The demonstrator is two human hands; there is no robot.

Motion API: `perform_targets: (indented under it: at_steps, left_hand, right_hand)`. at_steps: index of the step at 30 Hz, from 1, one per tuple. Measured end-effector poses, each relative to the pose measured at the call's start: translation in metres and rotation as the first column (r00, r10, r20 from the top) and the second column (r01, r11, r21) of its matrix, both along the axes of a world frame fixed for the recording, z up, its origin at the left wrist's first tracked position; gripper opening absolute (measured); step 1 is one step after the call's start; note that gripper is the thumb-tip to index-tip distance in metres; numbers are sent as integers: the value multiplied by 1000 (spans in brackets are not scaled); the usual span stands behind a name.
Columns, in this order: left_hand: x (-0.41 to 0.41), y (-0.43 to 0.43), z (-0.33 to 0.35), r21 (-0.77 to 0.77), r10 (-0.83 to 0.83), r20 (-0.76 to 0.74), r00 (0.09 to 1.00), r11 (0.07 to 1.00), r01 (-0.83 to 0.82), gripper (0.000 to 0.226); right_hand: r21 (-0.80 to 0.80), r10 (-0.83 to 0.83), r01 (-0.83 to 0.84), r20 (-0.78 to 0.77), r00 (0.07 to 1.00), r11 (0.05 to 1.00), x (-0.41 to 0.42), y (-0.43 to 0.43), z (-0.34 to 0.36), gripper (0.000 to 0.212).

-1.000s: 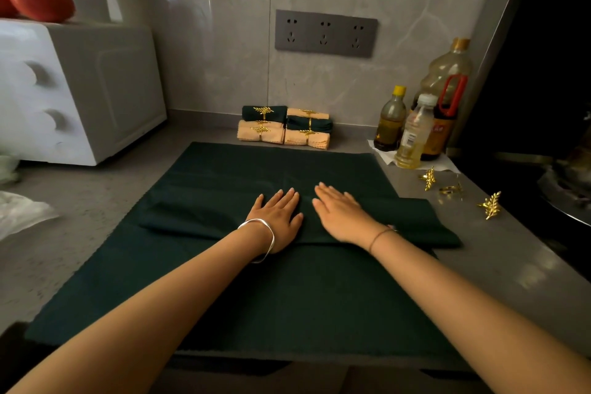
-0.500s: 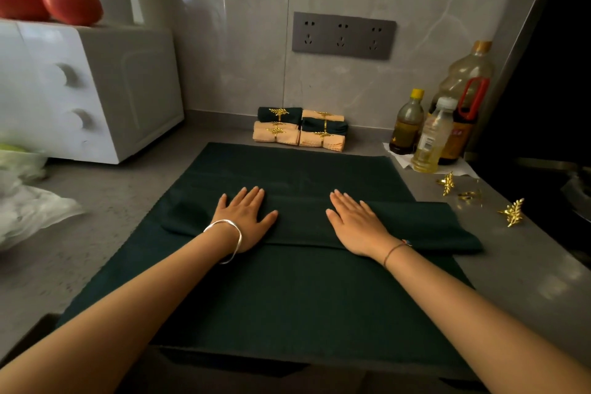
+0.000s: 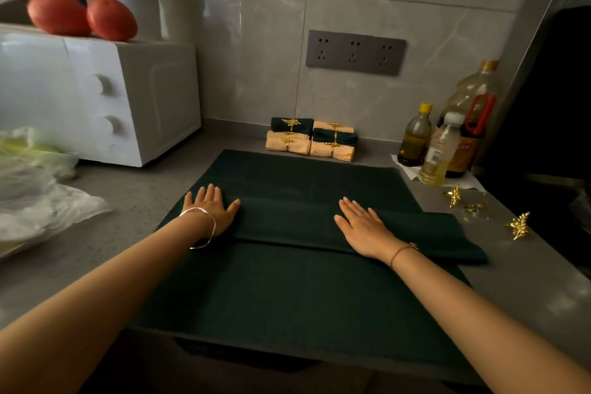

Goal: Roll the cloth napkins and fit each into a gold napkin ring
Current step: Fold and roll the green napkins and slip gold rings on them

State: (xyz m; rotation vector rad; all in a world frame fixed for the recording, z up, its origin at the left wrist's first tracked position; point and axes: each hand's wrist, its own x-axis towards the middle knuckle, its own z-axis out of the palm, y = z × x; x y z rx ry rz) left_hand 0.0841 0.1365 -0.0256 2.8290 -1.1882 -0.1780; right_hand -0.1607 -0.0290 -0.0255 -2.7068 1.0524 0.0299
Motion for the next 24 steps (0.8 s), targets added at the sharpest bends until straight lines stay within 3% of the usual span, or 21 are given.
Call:
perform_targets:
  at_steps: [2,4,8,14,21,24]
  left_hand:
    - [-8,-8,10,-82,-53,60,997,995,58,69]
    - [-23,-20,23,-209,-216,102,971,950,233,59]
    - [-50,-54,42,-290,-447,-86,891,866,406,38]
    - [-62,-92,39,-111,-439,-143,887,898,427,34]
    - [-55,-100,37,0,-405,-103,908,913,407,42]
    - [-52,-101,37,0,-358,-177,917,932,364,44]
  right_hand:
    - [5,41,-42,76,996,999,-3,5,8,55]
    - [-1,108,-110,197,974,994,-8,15,17,51]
    - [-25,253,-255,236,938,967,-25,43,30,39]
    - [-218,391,-357,142,909,908,-33,62,27,36]
    - [-309,437,-391,93,895,867,-18,64,27,33]
    - [-329,448,-402,76,891,855,-15,65,27,32]
